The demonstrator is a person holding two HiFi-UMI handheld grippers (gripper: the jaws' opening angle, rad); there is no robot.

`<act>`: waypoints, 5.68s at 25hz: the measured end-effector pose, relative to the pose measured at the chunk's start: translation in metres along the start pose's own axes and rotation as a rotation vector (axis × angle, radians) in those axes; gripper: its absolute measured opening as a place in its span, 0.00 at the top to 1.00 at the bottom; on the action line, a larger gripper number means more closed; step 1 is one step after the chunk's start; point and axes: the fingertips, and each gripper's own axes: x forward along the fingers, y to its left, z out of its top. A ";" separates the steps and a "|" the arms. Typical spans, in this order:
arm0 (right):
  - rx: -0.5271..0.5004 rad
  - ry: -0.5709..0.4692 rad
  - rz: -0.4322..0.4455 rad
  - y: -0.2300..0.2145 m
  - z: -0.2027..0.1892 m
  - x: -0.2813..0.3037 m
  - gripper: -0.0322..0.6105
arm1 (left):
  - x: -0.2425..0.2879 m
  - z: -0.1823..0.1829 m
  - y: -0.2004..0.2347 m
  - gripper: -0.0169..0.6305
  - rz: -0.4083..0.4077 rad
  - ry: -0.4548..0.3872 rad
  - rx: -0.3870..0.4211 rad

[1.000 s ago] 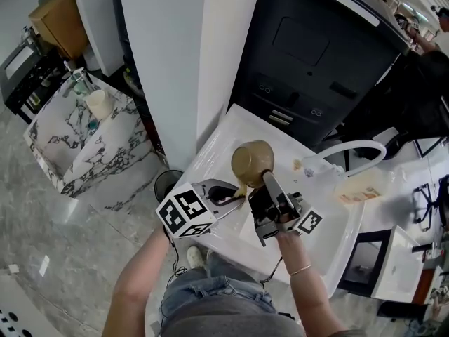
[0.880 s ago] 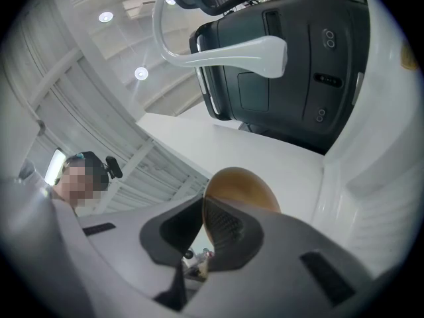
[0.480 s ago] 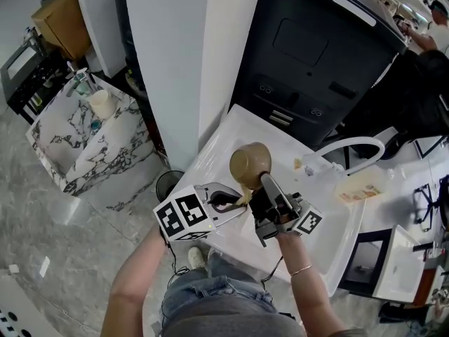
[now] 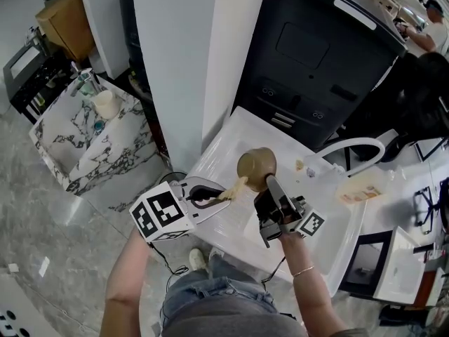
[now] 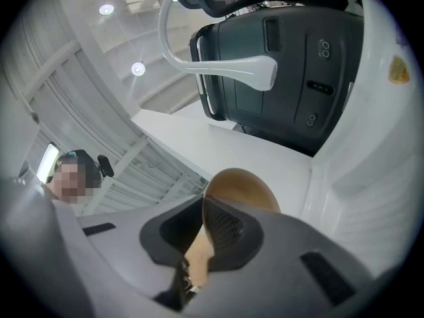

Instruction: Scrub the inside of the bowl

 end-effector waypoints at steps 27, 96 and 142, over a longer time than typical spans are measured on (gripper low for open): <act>0.031 -0.082 -0.011 -0.008 0.002 0.008 0.92 | 0.033 -0.016 0.065 0.91 0.063 -0.148 -0.318; 0.033 0.162 0.119 0.001 -0.021 0.013 0.92 | 0.029 -0.031 0.115 0.91 -0.009 0.029 -0.233; -0.207 0.260 -0.250 -0.051 -0.041 0.038 0.92 | 0.027 -0.024 0.092 0.91 0.192 0.068 -0.175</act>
